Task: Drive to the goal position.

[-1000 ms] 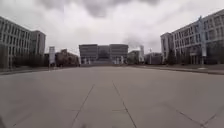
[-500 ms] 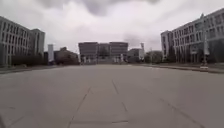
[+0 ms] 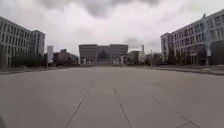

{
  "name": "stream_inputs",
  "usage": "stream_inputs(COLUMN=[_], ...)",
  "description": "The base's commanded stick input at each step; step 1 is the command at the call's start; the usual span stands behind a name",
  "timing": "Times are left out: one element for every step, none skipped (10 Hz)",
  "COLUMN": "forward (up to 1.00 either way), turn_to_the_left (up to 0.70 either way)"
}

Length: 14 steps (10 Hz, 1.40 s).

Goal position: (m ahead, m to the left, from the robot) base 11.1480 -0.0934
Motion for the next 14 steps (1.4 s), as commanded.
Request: stream_inputs(forward=[0.6,0.6,0.6,0.6,0.6,0.6,0.6,0.6,0.6,0.6,0.6,0.6,0.6,0.6], turn_to_the_left=[0.01,0.01,0.01,0.01,0.01,0.01,0.01,0.01,0.01,0.01,0.01,0.01,0.01,0.01])
